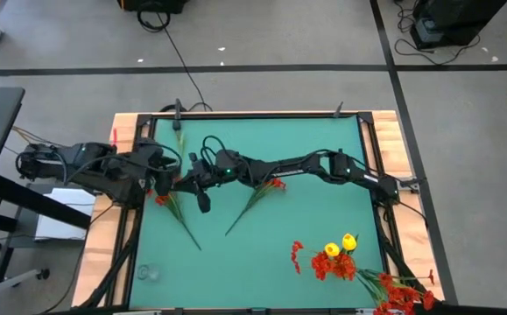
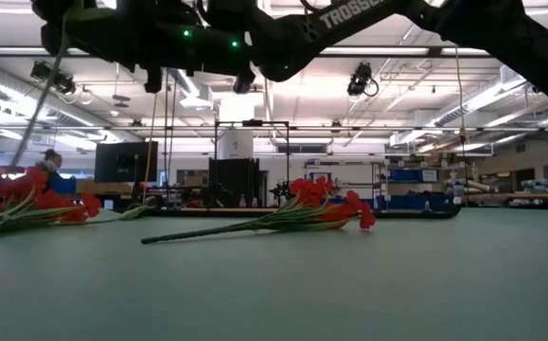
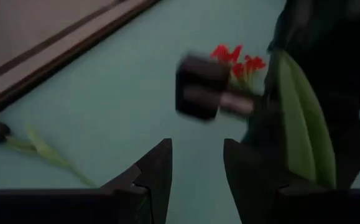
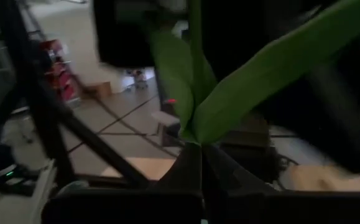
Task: Sort flowers into vase by color
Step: Put the right black flower into the transparent flower vase
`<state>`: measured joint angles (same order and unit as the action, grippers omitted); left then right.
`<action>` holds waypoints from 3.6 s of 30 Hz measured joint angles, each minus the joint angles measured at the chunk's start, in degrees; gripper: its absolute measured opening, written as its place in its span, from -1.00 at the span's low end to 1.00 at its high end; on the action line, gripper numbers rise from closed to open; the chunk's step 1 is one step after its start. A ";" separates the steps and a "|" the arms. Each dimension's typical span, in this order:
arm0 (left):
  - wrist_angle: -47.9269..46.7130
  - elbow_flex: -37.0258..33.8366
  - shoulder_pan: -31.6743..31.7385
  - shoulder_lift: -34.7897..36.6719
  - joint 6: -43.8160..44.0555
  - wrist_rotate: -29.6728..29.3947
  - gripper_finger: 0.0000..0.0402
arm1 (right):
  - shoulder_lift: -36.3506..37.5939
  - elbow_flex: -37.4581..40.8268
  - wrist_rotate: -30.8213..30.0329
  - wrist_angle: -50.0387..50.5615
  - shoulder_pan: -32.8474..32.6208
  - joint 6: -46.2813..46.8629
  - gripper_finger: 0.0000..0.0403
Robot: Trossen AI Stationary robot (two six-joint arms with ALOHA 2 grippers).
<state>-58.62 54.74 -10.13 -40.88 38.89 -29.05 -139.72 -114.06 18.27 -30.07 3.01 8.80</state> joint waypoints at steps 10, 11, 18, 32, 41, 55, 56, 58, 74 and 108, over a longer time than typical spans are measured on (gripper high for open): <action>-8.56 3.81 0.00 3.67 1.58 -0.05 -0.26 | 0.22 -0.02 -3.78 -3.80 1.49 6.03 -0.99; -8.47 4.33 0.00 4.37 1.50 -0.05 -0.26 | 0.22 -0.02 -3.88 -4.28 1.66 6.54 -0.99; -8.26 4.92 0.00 8.55 -1.41 0.23 -0.26 | 0.22 -0.02 -5.19 -7.75 2.15 9.27 -0.99; 0.73 4.92 0.00 8.26 -12.76 0.34 -0.10 | 0.22 -0.02 -8.12 -7.95 2.86 9.38 -0.99; -1.55 4.92 0.02 8.26 -11.52 0.02 0.44 | 0.24 -0.02 -11.19 -8.39 4.17 14.03 -0.99; 3.47 4.90 0.04 5.24 -13.66 -3.86 0.34 | 0.33 0.00 -8.95 -9.33 4.15 11.62 -0.99; 4.29 4.90 0.04 4.79 -14.66 -3.79 0.32 | 0.33 0.00 -8.95 -9.31 4.15 11.61 -0.99; 5.35 4.90 0.04 4.09 -15.99 -3.81 0.26 | 0.33 0.00 -9.05 -9.34 4.15 11.61 -0.99; 5.46 4.88 0.04 3.32 -16.02 -3.54 -0.68 | 0.33 0.04 -7.28 -10.62 2.67 10.24 -0.99; 16.30 4.90 -7.80 16.48 -23.75 40.96 -0.96 | 18.87 0.04 -9.23 14.94 2.23 4.44 -0.34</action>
<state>-42.32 59.64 -17.93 -24.40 15.14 11.91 -120.85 -114.02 9.05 -15.13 5.24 13.24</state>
